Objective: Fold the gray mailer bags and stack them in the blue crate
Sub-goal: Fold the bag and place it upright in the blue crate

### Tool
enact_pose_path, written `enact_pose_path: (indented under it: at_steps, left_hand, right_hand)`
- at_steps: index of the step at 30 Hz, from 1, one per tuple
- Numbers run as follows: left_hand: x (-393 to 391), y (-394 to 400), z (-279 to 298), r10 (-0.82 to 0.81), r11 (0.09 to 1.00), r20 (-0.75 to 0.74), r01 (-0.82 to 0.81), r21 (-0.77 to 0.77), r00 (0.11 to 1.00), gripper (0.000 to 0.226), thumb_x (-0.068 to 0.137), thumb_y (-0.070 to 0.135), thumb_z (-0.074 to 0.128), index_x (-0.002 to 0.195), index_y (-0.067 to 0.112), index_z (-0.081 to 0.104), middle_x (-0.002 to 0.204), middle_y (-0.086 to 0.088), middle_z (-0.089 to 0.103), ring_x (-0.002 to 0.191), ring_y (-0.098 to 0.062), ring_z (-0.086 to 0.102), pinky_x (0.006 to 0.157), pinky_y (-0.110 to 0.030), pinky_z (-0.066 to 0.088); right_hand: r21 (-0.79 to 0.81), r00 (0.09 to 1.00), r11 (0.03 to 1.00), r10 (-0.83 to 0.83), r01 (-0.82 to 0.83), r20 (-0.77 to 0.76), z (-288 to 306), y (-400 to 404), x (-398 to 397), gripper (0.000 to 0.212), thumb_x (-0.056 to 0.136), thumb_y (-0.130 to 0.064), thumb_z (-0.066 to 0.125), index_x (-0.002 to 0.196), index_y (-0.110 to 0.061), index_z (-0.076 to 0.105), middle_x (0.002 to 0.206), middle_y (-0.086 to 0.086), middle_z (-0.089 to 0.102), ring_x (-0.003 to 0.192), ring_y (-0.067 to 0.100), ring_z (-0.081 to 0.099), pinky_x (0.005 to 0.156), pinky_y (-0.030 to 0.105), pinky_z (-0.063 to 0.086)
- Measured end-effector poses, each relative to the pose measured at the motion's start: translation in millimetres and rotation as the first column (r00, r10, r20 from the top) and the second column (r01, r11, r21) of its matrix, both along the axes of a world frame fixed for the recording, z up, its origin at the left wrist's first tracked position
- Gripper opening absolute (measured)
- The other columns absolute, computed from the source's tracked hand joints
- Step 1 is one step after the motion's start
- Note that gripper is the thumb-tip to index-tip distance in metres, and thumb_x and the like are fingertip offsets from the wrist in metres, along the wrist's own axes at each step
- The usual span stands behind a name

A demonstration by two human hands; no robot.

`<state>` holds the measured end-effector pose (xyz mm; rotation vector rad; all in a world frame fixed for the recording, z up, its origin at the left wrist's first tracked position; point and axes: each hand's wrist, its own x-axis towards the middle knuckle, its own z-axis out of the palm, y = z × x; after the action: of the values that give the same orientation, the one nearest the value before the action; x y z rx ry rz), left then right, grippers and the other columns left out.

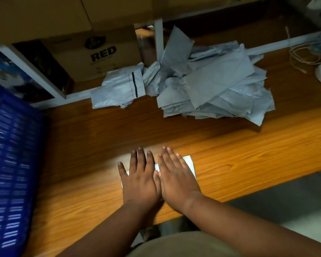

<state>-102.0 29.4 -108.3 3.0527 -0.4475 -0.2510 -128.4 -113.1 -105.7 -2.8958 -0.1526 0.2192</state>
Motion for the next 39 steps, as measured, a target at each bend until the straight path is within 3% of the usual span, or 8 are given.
enact_pose_path:
  at_steps: [4, 8, 11, 16, 22, 29, 35, 39]
  left_hand:
    - [-1.0, -2.7, 5.2, 0.009, 1.0, -0.021, -0.009, 0.016, 1.0, 0.069, 0.105, 0.049, 0.02, 0.169, 0.024, 0.021, 0.178, -0.009, 0.01, 0.165, -0.028, 0.005, 0.126, -0.067, 0.011]
    - [2.0, -2.8, 5.1, -0.006, 1.0, -0.011, 0.006, 0.013, 1.0, 0.07, 0.104, 0.046, 0.025, 0.165, 0.014, 0.036, 0.174, -0.014, 0.024, 0.162, -0.031, 0.019, 0.124, -0.067, 0.021]
    - [-1.6, -13.6, 5.5, -0.072, 0.996, 0.064, 0.075, -0.05, 0.995, 0.067, 0.103, 0.041, 0.033, 0.158, 0.007, 0.046, 0.17, -0.018, 0.034, 0.16, -0.033, 0.026, 0.125, -0.065, 0.023]
    - [-15.9, -32.5, 3.8, -0.105, 0.992, 0.076, 0.109, -0.057, 0.992, 0.065, 0.109, 0.043, 0.021, 0.169, 0.017, 0.024, 0.178, -0.007, 0.013, 0.165, -0.02, -0.002, 0.131, -0.055, 0.009]
    - [-14.8, -31.7, 3.5, -0.099, 0.99, 0.055, 0.104, -0.096, 0.994, 0.065, 0.108, 0.043, 0.022, 0.17, 0.022, 0.017, 0.179, -0.004, 0.006, 0.164, -0.016, -0.007, 0.131, -0.052, 0.011]
    - [-12.2, -25.9, -0.6, -0.107, 0.985, 0.053, 0.113, -0.132, 0.993, 0.065, 0.108, 0.046, 0.022, 0.169, 0.024, 0.023, 0.178, -0.003, 0.012, 0.165, -0.016, -0.002, 0.131, -0.052, 0.011]
    - [-17.5, 13.0, 5.5, 0.02, 0.998, 0.037, -0.018, -0.052, 0.999, 0.069, 0.109, 0.055, 0.011, 0.171, 0.027, 0.003, 0.176, 0.003, -0.012, 0.162, -0.013, -0.016, 0.132, -0.05, -0.001]
    - [-18.9, 22.5, 12.5, 0.06, 0.997, -0.027, -0.061, -0.037, 0.998, 0.074, 0.106, 0.063, 0.003, 0.17, 0.026, -0.004, 0.177, -0.001, -0.016, 0.161, -0.016, -0.022, 0.132, -0.049, -0.006]
  right_hand:
    - [0.005, 1.0, 1.0, 0.0, 0.0, -0.01, 4.7, -1.9, 0.8, 0.068, 0.113, -0.044, 0.015, 0.168, -0.005, 0.024, 0.177, 0.015, 0.008, 0.165, 0.027, 0.003, 0.133, 0.048, 0.012]
    - [0.028, 0.998, 0.997, 0.066, -0.066, -0.005, 13.6, -19.9, 1.7, 0.064, 0.114, -0.04, 0.015, 0.17, -0.009, 0.011, 0.179, 0.012, -0.001, 0.165, 0.024, -0.007, 0.129, 0.04, -0.009]
    - [0.013, 1.0, 1.0, 0.024, -0.024, 0.005, 10.4, -37.4, -4.0, 0.065, 0.114, -0.04, 0.017, 0.17, -0.009, 0.011, 0.179, 0.013, 0.002, 0.165, 0.025, -0.006, 0.13, 0.043, -0.007]
    - [-0.019, 1.0, 1.0, 0.011, -0.012, -0.014, 3.4, -42.9, -8.2, 0.07, 0.11, -0.045, 0.017, 0.171, -0.012, 0.008, 0.179, 0.012, -0.004, 0.165, 0.026, -0.009, 0.132, 0.053, 0.002]
    - [-0.009, 1.0, 1.0, 0.016, -0.016, -0.004, -2.5, -43.1, -7.8, 0.07, 0.11, -0.047, 0.013, 0.171, -0.013, 0.0, 0.178, 0.011, -0.012, 0.164, 0.026, -0.016, 0.132, 0.053, 0.003]
    - [-0.028, 1.0, 0.999, 0.018, -0.019, -0.012, -0.6, -43.6, -6.5, 0.071, 0.111, -0.047, 0.015, 0.17, -0.014, -0.004, 0.178, 0.011, -0.015, 0.163, 0.026, -0.017, 0.132, 0.052, -0.001]
    - [-0.036, 0.998, 0.998, 0.053, -0.054, -0.028, 5.8, -46.4, -6.3, 0.07, 0.112, -0.051, 0.013, 0.17, -0.015, -0.004, 0.178, 0.01, -0.015, 0.164, 0.026, -0.015, 0.132, 0.05, -0.004]
    - [-0.045, 0.997, 0.997, 0.063, -0.065, -0.037, 8.3, -47.7, -5.2, 0.072, 0.112, -0.053, 0.015, 0.171, -0.015, -0.003, 0.178, 0.01, -0.013, 0.164, 0.027, -0.015, 0.132, 0.05, -0.006]
